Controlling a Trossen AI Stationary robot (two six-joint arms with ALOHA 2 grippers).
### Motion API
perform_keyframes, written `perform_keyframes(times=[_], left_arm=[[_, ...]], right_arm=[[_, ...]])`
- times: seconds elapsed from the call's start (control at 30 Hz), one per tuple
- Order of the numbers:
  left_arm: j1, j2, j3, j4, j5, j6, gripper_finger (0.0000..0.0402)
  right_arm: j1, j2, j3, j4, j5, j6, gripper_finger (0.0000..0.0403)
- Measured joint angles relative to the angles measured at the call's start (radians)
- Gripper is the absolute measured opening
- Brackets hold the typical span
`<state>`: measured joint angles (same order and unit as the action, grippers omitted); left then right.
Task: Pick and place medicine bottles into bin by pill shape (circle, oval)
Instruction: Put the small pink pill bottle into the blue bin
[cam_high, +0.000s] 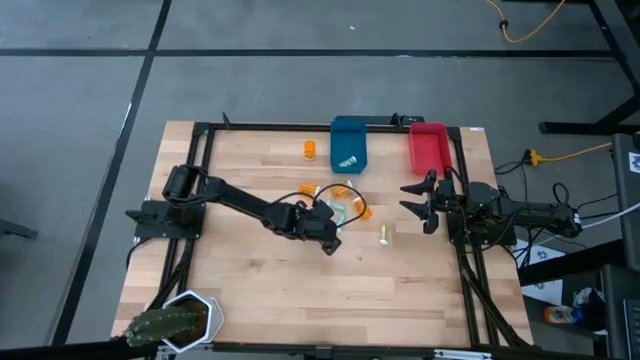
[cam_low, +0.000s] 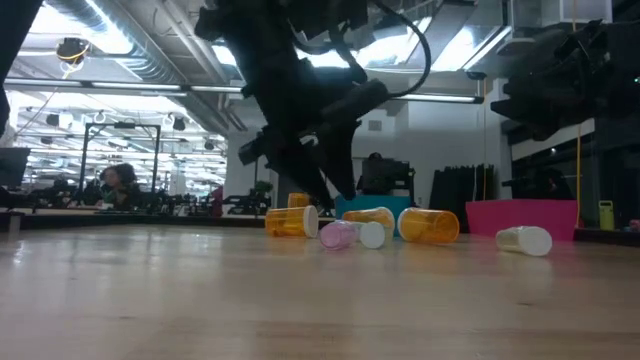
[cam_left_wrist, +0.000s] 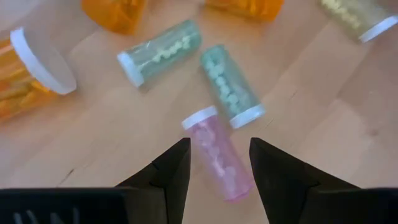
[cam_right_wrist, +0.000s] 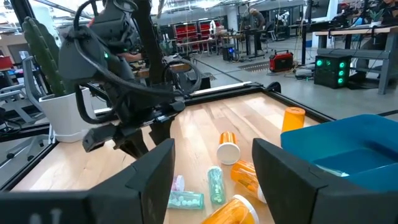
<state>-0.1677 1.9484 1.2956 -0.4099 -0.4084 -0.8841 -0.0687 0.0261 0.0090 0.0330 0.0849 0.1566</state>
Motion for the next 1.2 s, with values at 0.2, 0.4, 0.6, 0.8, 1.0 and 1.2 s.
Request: perform_keyframes(times=[0.2, 0.4, 0.6, 0.8, 1.0, 1.2], left_arm=[[0.0, 0.033, -0.012, 0.045, 0.027, 0.0, 0.0158], [0.004, 0.1, -0.008, 0.066, 0.058, 0.0, 0.0158], [0.023, 0.101, -0.007, 0.07, 0.052, 0.033, 0.0146], [0.041, 0.105, 0.045, 0.007, 0.052, 0.137, 0.0077], [0.104, 0.081, 0.177, -0.046, -0.003, 0.387, 0.005], [0.28, 0.074, 0.342, -0.085, -0.066, 0.666, 0.0049]], right_arm=[[0.0, 0.0, 0.0, 0.0, 0.0, -0.001, 0.0217], [0.0, 0.0, 0.0, 0.0, 0.0, -0.003, 0.0217], [0.0, 0.0, 0.0, -0.001, 0.0, -0.002, 0.0217], [0.0, 0.0, 0.0, -0.001, -0.003, -0.003, 0.0217], [0.0, 0.0, 0.0, -0.001, -0.003, -0.005, 0.0217], [0.0, 0.002, 0.0, -0.001, -0.007, -0.001, 0.0217]])
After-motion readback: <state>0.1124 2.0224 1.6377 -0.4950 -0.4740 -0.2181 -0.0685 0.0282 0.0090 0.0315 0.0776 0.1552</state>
